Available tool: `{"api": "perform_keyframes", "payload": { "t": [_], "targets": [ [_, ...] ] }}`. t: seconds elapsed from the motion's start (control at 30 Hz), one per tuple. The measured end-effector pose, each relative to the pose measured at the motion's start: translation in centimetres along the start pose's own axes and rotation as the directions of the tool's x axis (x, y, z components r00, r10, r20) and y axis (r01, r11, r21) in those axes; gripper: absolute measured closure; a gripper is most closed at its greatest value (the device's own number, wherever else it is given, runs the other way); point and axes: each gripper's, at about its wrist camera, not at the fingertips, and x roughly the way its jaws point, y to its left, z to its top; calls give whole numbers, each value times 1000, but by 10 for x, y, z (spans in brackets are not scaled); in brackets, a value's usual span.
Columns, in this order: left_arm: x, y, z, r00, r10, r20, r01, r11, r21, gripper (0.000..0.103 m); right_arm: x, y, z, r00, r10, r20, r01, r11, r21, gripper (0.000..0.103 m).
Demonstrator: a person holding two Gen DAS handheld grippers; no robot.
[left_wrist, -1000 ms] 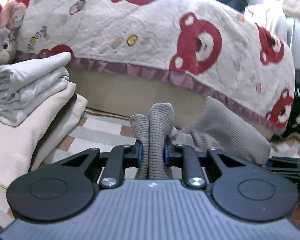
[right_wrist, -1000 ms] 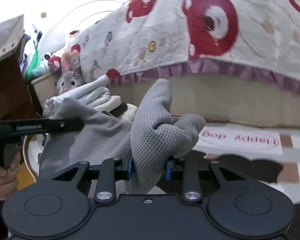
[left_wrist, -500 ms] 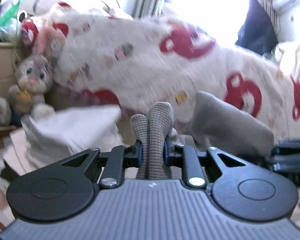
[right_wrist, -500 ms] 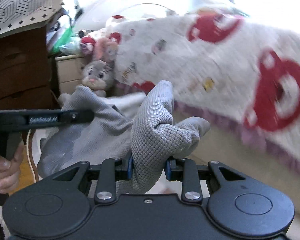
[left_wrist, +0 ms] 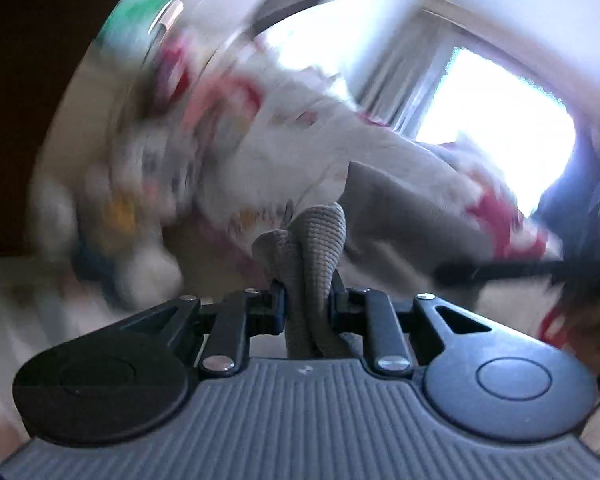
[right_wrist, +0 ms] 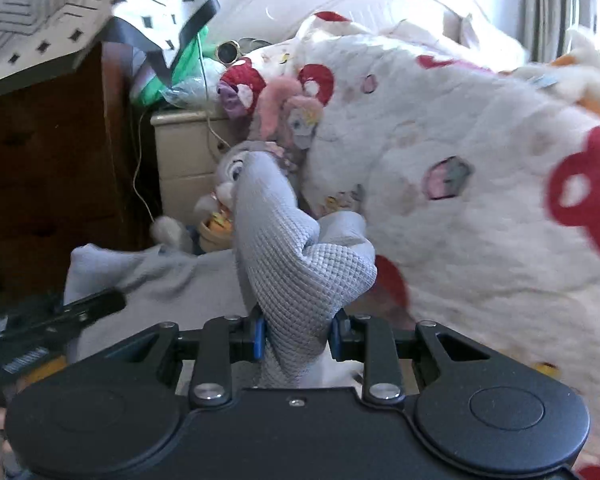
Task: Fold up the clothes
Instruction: 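Lower the folded shirt onto the stack of folded clothes with both grippers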
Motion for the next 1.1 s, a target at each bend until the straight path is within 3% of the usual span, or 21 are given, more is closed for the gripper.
{"api": "perform_keyframes", "payload": {
  "t": [0.03, 0.17, 0.23, 0.3, 0.37, 0.43, 0.47, 0.5, 0.57, 0.63, 0.67, 0.7, 0.73, 0.77, 0.8, 0.9, 0.97, 1.0, 1.1],
  "targets": [
    [7, 12, -1, 1000, -2, -19, 1, 999, -45, 85, 22, -3, -4, 1000, 0, -20, 0, 1000, 15, 70],
    [24, 25, -13, 997, 43, -69, -47, 998, -49, 85, 110, -18, -37, 993, -5, -120, 21, 991, 132, 68],
    [32, 32, -19, 993, 66, -93, -70, 996, -50, 85, 134, -20, -55, 993, -40, -114, 57, 986, 154, 64],
    [41, 38, -25, 989, 88, -118, -94, 994, -51, 85, 142, -30, -68, 997, -23, -77, 44, 960, 275, 55],
    [46, 41, -24, 988, 93, -119, -100, 994, -52, 85, 147, -45, -80, 996, 50, -69, -13, 889, 457, 35],
    [43, 40, -28, 993, 76, -94, -81, 995, -51, 85, 149, -57, -91, 995, 93, -45, -48, 800, 598, 38],
    [41, 39, -30, 995, 65, -79, -69, 997, -47, 85, 148, -62, -94, 993, 115, -30, -69, 766, 639, 59],
    [38, 37, -33, 996, 56, -66, -58, 998, -38, 85, 145, -66, -95, 992, 129, -5, -94, 748, 657, 66],
    [35, 33, -34, 998, 21, -53, -23, 999, -35, 85, 129, -69, -92, 986, 136, 99, -168, 752, 637, 70],
    [33, 26, -34, 999, -22, -29, 21, 1000, -18, 85, 118, -66, -88, 978, 128, 165, -200, 796, 571, 71],
    [35, 21, -35, 999, -2, -35, 2, 1000, 12, 85, 118, -65, -85, 978, 122, 171, -196, 820, 538, 70],
    [40, 18, -38, 998, 43, -51, -40, 998, 47, 85, 125, -66, -85, 984, 120, 129, -171, 828, 534, 67],
    [44, 14, -41, 994, 88, -66, -82, 993, 82, 85, 140, -68, -87, 992, 123, 35, -122, 827, 549, 56],
    [47, 14, -44, 990, 113, -79, -106, 990, 95, 85, 157, -70, -91, 989, 128, -71, -66, 824, 563, 55],
    [49, 18, -45, 990, 111, -91, -106, 992, 66, 84, 161, -69, -96, 989, 114, -94, -41, 821, 569, 56],
    [46, 27, -40, 991, 86, -107, -87, 996, -8, 83, 152, -58, -109, 997, 50, -53, -9, 797, 604, 58],
    [45, 28, -37, 990, 87, -112, -87, 996, 2, 83, 141, -51, -112, 1000, 7, -21, 7, 789, 615, 67],
    [45, 29, -36, 990, 86, -116, -87, 996, 0, 83, 136, -48, -110, 1000, -14, -8, 16, 797, 604, 68],
    [46, 31, -35, 988, 77, -132, -80, 997, -21, 83, 125, -31, -97, 995, -98, 18, 77, 873, 481, 70]
  ]
}}
